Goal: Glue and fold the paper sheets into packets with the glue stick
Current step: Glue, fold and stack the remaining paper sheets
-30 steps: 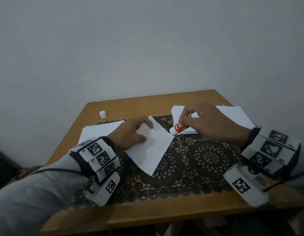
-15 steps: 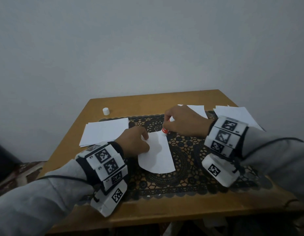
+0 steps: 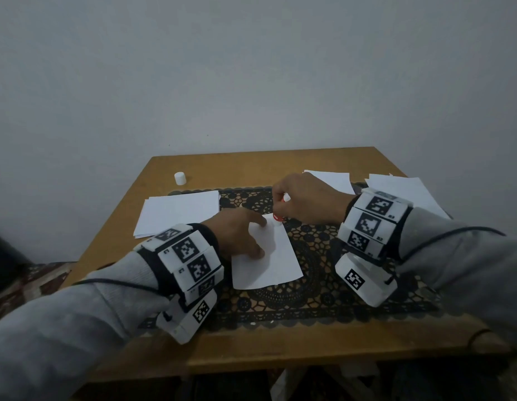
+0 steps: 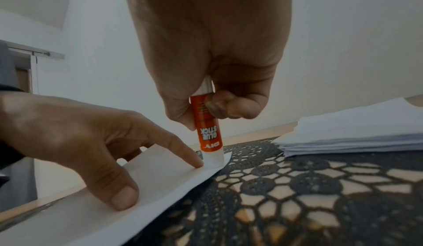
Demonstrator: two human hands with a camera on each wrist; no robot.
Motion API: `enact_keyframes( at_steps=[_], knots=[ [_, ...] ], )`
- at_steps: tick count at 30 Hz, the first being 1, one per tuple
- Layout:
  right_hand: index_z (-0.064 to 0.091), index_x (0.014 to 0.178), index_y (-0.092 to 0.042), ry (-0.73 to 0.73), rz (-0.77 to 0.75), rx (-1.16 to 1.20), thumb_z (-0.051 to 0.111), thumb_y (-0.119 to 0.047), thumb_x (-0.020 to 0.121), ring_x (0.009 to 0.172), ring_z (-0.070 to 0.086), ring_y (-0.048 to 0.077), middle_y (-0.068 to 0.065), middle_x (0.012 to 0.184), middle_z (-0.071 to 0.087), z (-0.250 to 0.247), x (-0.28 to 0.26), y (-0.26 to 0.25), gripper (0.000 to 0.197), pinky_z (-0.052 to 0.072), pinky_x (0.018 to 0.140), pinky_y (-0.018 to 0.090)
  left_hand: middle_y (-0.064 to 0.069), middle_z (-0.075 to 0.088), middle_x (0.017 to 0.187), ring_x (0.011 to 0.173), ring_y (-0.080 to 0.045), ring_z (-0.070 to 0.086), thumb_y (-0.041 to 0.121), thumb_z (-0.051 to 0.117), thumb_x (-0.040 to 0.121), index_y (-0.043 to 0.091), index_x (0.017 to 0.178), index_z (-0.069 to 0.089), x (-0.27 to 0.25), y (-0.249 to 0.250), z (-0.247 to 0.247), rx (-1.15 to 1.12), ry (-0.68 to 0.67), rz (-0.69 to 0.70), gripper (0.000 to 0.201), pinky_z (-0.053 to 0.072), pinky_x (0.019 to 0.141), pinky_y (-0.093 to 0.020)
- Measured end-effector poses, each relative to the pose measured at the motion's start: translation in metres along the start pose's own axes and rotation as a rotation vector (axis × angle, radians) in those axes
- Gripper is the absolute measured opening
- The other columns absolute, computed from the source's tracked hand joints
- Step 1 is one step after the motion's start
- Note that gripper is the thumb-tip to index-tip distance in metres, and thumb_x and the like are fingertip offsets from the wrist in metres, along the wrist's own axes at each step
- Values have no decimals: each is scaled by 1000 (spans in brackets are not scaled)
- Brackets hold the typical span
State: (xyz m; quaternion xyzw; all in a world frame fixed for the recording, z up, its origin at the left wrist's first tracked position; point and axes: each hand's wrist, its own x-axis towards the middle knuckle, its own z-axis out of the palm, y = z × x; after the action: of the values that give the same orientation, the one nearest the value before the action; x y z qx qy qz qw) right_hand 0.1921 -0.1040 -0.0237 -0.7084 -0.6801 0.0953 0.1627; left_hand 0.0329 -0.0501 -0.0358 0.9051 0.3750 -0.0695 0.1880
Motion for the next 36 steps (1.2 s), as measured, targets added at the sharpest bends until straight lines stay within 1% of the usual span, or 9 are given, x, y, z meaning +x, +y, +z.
enact_keyframes(
  at_steps=[4, 9, 12, 15, 22, 27, 31, 33, 36],
  knots=[
    [67, 78, -14, -37, -12, 2, 64, -26, 87, 85, 58, 16, 1, 97, 63, -1, -5, -4, 15, 47, 69, 30, -1, 43, 145, 126, -22, 45, 35, 72, 82, 26, 142, 43, 1, 0, 0, 4, -11, -5, 68, 38, 94, -26],
    [66, 71, -13, -70, -28, 32, 65, -26, 86, 61, 51, 7, 0, 83, 66, -1, -20, -8, 20, 39, 55, 24, -1, 42, 146, 127, -22, 44, 35, 72, 82, 26, 143, 42, 1, 0, 0, 31, -19, 1, 68, 38, 97, -29],
    [71, 74, -13, -76, -15, 80, 66, -27, 84, 70, 60, 15, -1, 81, 68, 0, -31, -7, 18, 52, 65, 37, -1, 40, 147, 128, -23, 44, 34, 73, 81, 27, 142, 42, 3, 0, 0, 21, -26, -11, 69, 39, 98, -31],
    [72, 74, -15, -89, -17, 97, 67, -28, 82, 74, 64, 21, -3, 79, 70, 1, -42, -7, 16, 55, 72, 45, 0, 37, 149, 131, -23, 40, 34, 73, 81, 28, 143, 41, 5, 0, 0, 18, -33, -25, 69, 37, 101, -32],
    [72, 75, -16, -114, -32, 105, 67, -30, 82, 78, 61, 11, -6, 83, 67, 2, -61, -10, 16, 54, 77, 41, 2, 38, 149, 131, -22, 40, 33, 74, 81, 27, 140, 45, 10, -3, 1, 1, -29, -14, 66, 38, 101, -31],
    [72, 75, -16, -130, -39, 116, 66, -31, 83, 79, 60, 11, -8, 83, 66, 0, -66, -9, 18, 54, 77, 38, 6, 55, 132, 122, -15, 48, 16, 73, 81, 27, 106, 68, 15, -1, -14, -207, 203, 125, 28, 36, 91, -24],
    [72, 76, -17, -145, -40, 120, 64, -31, 84, 78, 60, 12, -8, 82, 66, -2, -67, -6, 18, 54, 77, 36, 3, 69, 101, 88, -8, 59, 2, 67, 80, 24, 86, 72, 16, 7, -40, -324, 315, 246, 23, 44, 70, -17],
    [72, 75, -16, -152, -36, 142, 64, -30, 84, 78, 60, 12, -7, 81, 67, -2, -67, -4, 18, 53, 77, 35, -1, 70, 92, 77, -7, 59, -3, 64, 79, 24, 79, 72, 14, 8, -51, -335, 271, 278, 28, 45, 66, -19],
    [71, 74, -14, -169, -37, 160, 63, -29, 84, 77, 61, 15, -5, 80, 68, -5, -65, 2, 19, 54, 77, 38, -5, 70, 95, 81, -14, 59, -7, 62, 79, 27, 82, 73, 8, 6, -64, -247, 45, 260, 36, 51, 73, -29]
  ],
)
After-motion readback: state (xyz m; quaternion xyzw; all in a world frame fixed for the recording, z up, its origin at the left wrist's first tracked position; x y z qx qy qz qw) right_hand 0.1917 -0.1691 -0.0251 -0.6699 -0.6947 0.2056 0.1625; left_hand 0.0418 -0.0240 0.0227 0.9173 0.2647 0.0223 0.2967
